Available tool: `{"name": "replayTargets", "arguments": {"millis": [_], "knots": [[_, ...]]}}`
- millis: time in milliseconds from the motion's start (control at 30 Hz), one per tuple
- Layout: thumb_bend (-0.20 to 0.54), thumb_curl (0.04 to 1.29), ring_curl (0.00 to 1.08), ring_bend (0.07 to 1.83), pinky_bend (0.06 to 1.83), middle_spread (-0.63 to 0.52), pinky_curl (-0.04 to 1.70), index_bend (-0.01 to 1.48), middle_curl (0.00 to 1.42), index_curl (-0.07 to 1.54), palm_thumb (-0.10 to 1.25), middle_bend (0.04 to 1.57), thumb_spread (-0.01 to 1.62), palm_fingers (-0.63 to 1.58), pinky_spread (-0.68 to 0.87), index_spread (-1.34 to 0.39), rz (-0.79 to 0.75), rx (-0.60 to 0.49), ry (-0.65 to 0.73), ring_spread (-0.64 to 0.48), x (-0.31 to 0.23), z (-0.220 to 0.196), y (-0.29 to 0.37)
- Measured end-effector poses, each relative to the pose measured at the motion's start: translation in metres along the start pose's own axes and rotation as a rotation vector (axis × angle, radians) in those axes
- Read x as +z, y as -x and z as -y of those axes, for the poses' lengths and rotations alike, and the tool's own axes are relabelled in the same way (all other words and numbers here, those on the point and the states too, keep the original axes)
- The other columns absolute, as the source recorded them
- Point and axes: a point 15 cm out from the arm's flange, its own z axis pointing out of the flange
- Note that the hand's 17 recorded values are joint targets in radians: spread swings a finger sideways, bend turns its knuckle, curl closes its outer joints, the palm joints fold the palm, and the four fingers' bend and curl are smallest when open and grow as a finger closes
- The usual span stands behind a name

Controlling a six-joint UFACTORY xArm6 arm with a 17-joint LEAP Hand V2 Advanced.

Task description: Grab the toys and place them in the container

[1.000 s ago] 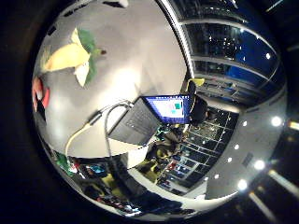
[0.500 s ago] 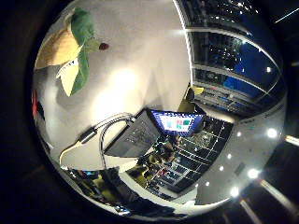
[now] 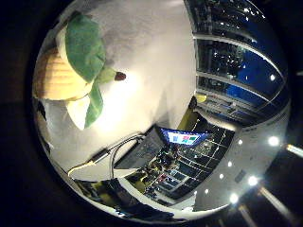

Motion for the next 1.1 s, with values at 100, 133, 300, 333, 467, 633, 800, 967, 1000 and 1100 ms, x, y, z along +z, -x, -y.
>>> {"name": "replayTargets", "arguments": {"millis": [100, 133, 300, 333, 467, 633, 800, 967, 1000, 1100], "knots": [[-0.020, 0.52, 0.22, 0.23, 0.36, 0.02, 0.31, 0.35, 0.23, 0.38, 0.99, 0.15, 0.84, 0.09, 0.39, -0.49, -0.019, -0.001, 0.020, 0.14, 0.006, -0.006, -0.002], [-0.022, 0.53, 0.21, 0.19, 0.34, 0.01, 0.30, 0.44, 0.23, 0.40, 0.99, 0.14, 0.84, 0.13, 0.39, -0.50, -0.022, 0.001, 0.025, 0.14, 0.008, -0.009, -0.004], [-0.020, 0.50, 0.13, 0.10, 0.17, -0.13, 0.24, 1.06, 0.26, 0.59, 1.03, 0.25, 0.83, 0.39, 0.38, -0.53, -0.045, 0.020, -0.010, 0.04, 0.012, -0.011, -0.015], [-0.025, 0.49, 0.12, 0.12, 0.16, -0.20, 0.23, 1.11, 0.30, 0.62, 1.03, 0.36, 0.83, 0.45, 0.37, -0.50, -0.055, 0.029, -0.029, -0.01, 0.013, -0.012, -0.020], [-0.024, 0.45, 0.10, 0.17, 0.17, -0.34, 0.21, 1.13, 0.37, 0.62, 1.02, 0.54, 0.83, 0.52, 0.36, -0.46, -0.094, 0.061, -0.051, -0.13, -0.009, -0.023, -0.047], [-0.015, 0.42, 0.14, 0.38, 0.21, -0.43, 0.17, 0.98, 0.44, 0.56, 1.04, 0.69, 0.86, 0.81, 0.20, -0.44, -0.196, 0.129, -0.067, -0.31, -0.105, -0.058, -0.108], [-0.013, 0.41, 0.34, 0.77, 0.69, -0.45, 0.30, 0.57, 0.50, 0.49, 1.08, 0.68, 0.95, 1.11, -0.43, -0.46, -0.179, 0.137, -0.061, -0.43, -0.195, -0.089, -0.101], [-0.017, 0.42, 0.45, 0.94, 0.93, -0.42, 0.42, 0.48, 0.58, 0.52, 1.08, 0.68, 0.98, 1.08, -0.54, -0.48, -0.051, 0.079, -0.151, -0.39, -0.282, -0.072, -0.044], [-0.017, 0.42, 0.47, 0.95, 0.95, -0.41, 0.43, 0.47, 0.59, 0.53, 1.08, 0.70, 0.98, 1.07, -0.54, -0.48, -0.030, 0.063, -0.163, -0.37, -0.298, -0.070, -0.030], [-0.016, 0.43, 0.50, 0.97, 0.99, -0.38, 0.46, 0.45, 0.65, 0.57, 1.08, 0.73, 0.98, 1.05, -0.54, -0.49, 0.025, 0.012, -0.211, -0.35, -0.339, -0.058, 0.018]]}}
